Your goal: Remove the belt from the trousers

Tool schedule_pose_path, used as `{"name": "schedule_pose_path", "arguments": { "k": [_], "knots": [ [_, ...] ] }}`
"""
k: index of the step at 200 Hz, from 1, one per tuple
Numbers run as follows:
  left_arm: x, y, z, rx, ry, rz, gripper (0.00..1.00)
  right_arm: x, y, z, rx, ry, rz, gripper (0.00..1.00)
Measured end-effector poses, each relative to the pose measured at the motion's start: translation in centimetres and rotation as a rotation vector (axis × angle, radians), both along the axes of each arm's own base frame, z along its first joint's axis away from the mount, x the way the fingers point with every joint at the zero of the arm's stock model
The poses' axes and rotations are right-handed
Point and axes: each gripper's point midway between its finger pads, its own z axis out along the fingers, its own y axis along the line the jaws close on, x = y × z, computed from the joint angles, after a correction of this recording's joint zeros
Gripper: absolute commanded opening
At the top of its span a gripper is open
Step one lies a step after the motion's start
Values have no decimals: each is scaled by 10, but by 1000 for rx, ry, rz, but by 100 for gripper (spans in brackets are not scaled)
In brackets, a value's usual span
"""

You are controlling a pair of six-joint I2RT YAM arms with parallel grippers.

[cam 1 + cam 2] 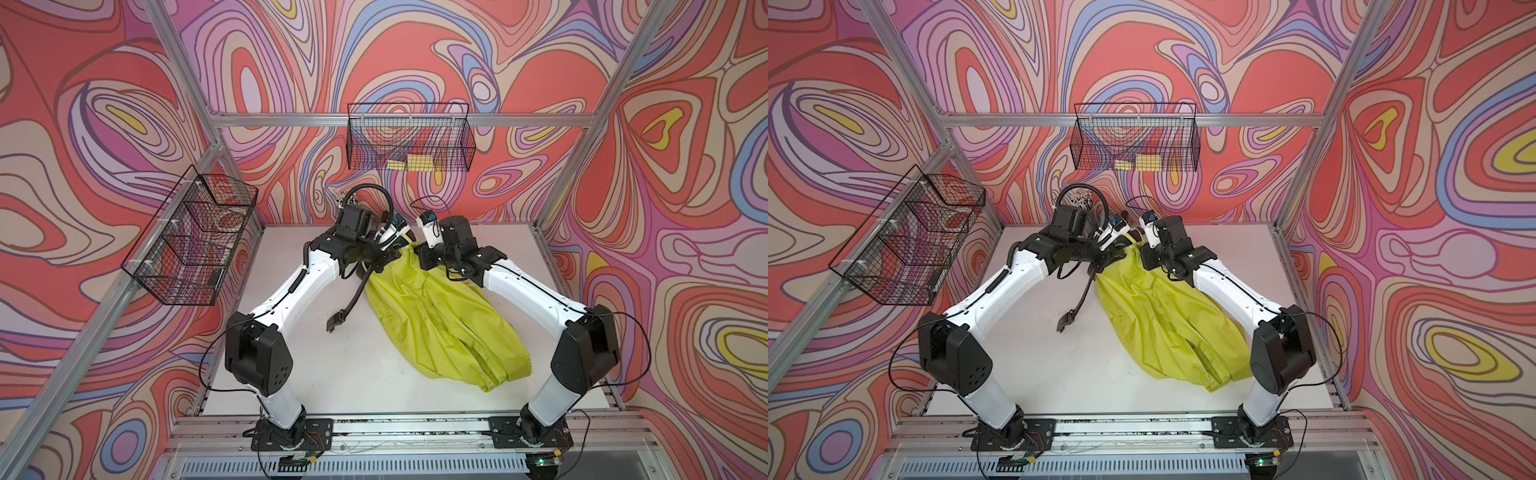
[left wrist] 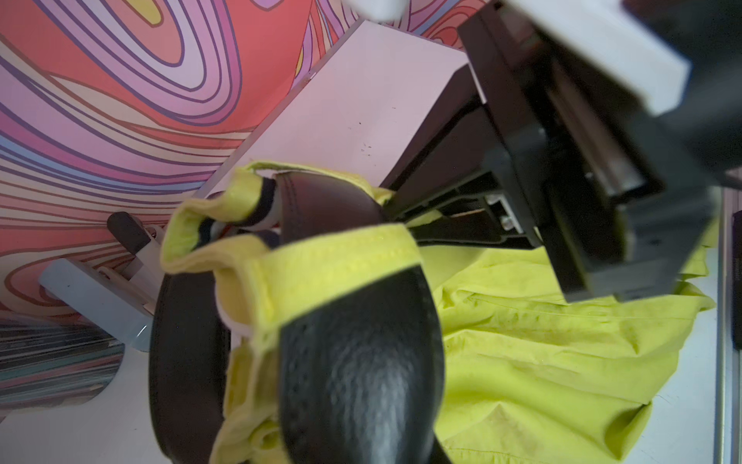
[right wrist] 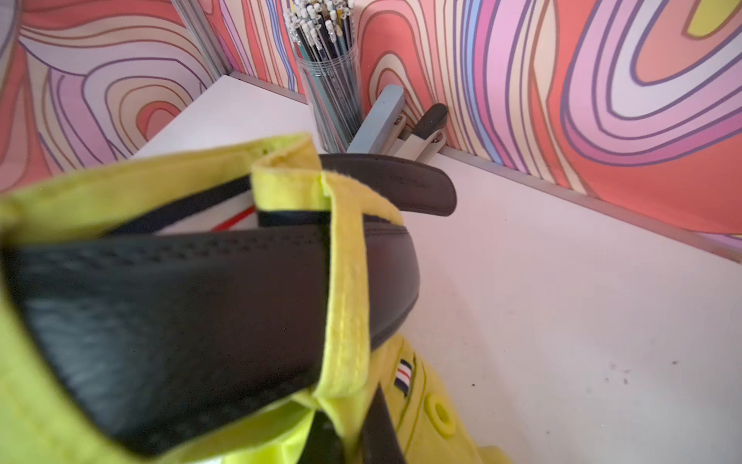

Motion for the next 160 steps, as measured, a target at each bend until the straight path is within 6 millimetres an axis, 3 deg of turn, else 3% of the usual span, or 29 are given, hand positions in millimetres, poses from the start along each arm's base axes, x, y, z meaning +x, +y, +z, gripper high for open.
{"name": "schedule_pose_path", "arguments": {
  "k": [62,100,121,146,160],
  "knots": [
    [-27,15,37,-14,-96,10,0,12,-53,-7,-183,-36,-242,0],
    [-42,31,58,-37,-154,34,0,17,-79,-10,-201,-13,-313,0],
    [-51,56,95,-102,-240,93,0,21,-91,-13,-183,4,-350,0],
    [-62,98,156,-233,-397,202,0,25,-114,-24,-171,39,-410,0],
    [-68,109,177,-281,-467,230,0,26,-124,-27,-169,51,-435,0]
  ]
}}
